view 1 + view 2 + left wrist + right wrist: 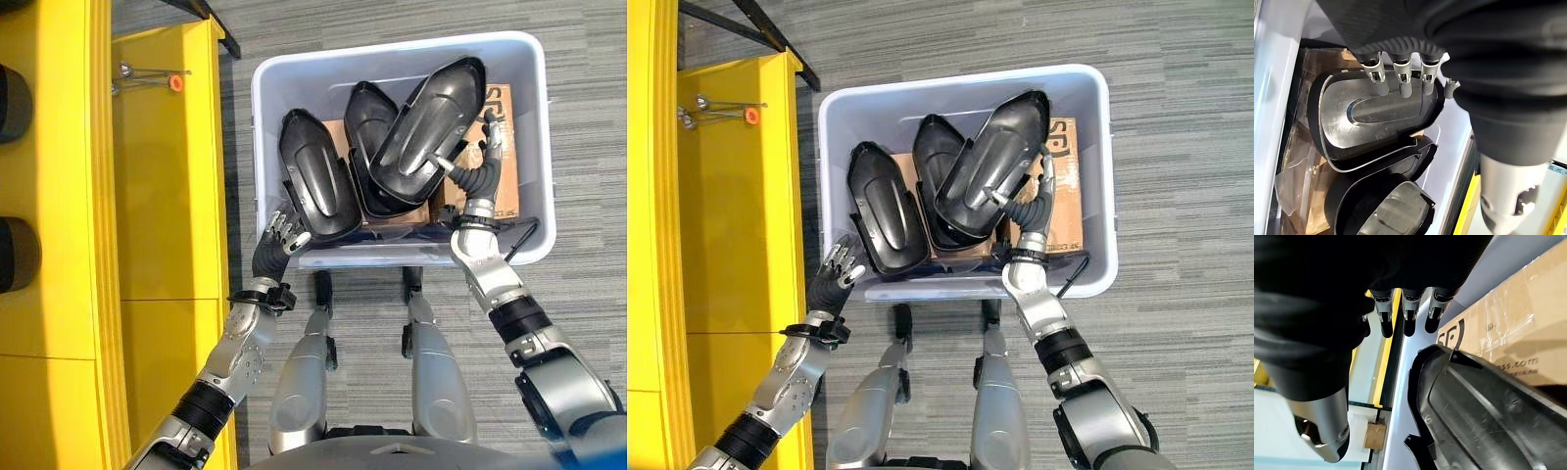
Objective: Move parts from the plastic box to the shelf.
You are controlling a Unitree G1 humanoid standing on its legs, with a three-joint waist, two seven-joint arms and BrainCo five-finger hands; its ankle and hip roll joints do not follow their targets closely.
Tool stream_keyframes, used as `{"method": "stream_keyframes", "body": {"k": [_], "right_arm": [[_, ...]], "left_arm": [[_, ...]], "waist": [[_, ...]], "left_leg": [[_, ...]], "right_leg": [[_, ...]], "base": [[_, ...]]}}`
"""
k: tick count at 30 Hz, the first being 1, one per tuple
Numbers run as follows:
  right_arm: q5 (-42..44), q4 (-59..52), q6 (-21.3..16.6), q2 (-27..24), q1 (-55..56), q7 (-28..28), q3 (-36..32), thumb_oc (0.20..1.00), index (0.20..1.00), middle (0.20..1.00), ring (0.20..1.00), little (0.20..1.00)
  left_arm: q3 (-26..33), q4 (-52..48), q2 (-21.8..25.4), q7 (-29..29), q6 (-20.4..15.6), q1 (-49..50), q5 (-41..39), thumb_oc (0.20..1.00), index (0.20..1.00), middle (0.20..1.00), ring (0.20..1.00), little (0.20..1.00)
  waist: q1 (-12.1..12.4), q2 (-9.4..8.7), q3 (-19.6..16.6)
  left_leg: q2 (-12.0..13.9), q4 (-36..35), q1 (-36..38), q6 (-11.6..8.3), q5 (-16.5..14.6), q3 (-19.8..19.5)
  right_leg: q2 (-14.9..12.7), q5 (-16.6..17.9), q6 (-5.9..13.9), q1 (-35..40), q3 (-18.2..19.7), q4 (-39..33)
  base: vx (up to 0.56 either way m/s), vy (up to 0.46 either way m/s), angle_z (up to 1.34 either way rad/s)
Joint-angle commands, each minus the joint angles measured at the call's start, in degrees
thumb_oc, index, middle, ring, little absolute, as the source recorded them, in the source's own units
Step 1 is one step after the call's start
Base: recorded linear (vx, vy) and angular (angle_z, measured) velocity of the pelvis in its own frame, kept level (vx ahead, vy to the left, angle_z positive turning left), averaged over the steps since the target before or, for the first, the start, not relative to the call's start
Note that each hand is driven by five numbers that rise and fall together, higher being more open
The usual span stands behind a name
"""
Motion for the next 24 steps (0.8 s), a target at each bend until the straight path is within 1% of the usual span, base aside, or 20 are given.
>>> {"method": "stream_keyframes", "body": {"k": [1,3,8,19,24], "right_arm": [[3.4,4.2,-2.4,1.2,-3.9,-3.0,-1.4,1.000,1.000,1.000,1.000,1.000],[5.9,6.8,-3.1,1.9,-5.4,-3.7,-2.7,1.000,1.000,1.000,1.000,1.000],[7.2,10.7,-3.0,2.1,-7.6,-5.3,-3.4,1.000,1.000,1.000,1.000,1.000],[5.7,12.4,-2.3,2.6,-8.6,-8.0,-3.7,1.000,1.000,1.000,1.000,1.000],[6.6,15.0,-2.1,3.2,-9.6,-7.5,-3.0,1.000,1.000,1.000,1.000,1.000]], "left_arm": [[-1.5,-3.8,1.9,0.3,-2.1,0.9,0.2,1.000,1.000,1.000,1.000,1.000],[-1.7,-3.8,2.1,0.4,-2.0,0.6,0.2,1.000,1.000,1.000,1.000,1.000],[-2.1,-3.7,2.3,0.7,-1.9,0.4,-0.1,1.000,1.000,1.000,1.000,1.000],[-2.8,-3.8,2.3,1.4,-1.9,-0.7,0.5,1.000,1.000,1.000,1.000,1.000],[-3.0,-4.2,2.5,1.6,-1.9,-0.7,0.4,1.000,1.000,1.000,1.000,1.000]], "waist": [[0.4,-0.31,-2.7],[0.7,0.01,-2.7],[1.0,0.43,-2.6],[1.2,0.70,-2.0],[1.5,0.82,-2.0]], "left_leg": [[-0.2,4.3,-2.9,0.59,-2.2,-0.3],[-0.3,4.5,-3.2,0.63,-2.2,-0.5],[-0.4,4.7,-3.7,0.71,-2.2,-0.8],[-0.6,5.5,-4.8,0.93,-2.4,-1.2],[-0.8,5.5,-5.0,0.99,-2.4,-1.3]], "right_leg": [[-3.2,-5.6,2.25,-2.1,-2.0,7.7],[-3.3,-5.6,2.23,-2.2,-2.2,7.6],[-3.4,-5.6,2.19,-2.6,-2.3,7.8],[-3.4,-5.8,2.06,-3.0,-2.4,8.1],[-3.3,-5.9,2.05,-3.1,-2.5,8.1]], "base": [[0.00,0.000,0.00],[0.00,0.000,0.00],[0.00,0.001,0.04],[0.01,0.002,0.03],[0.00,0.000,0.00]]}}
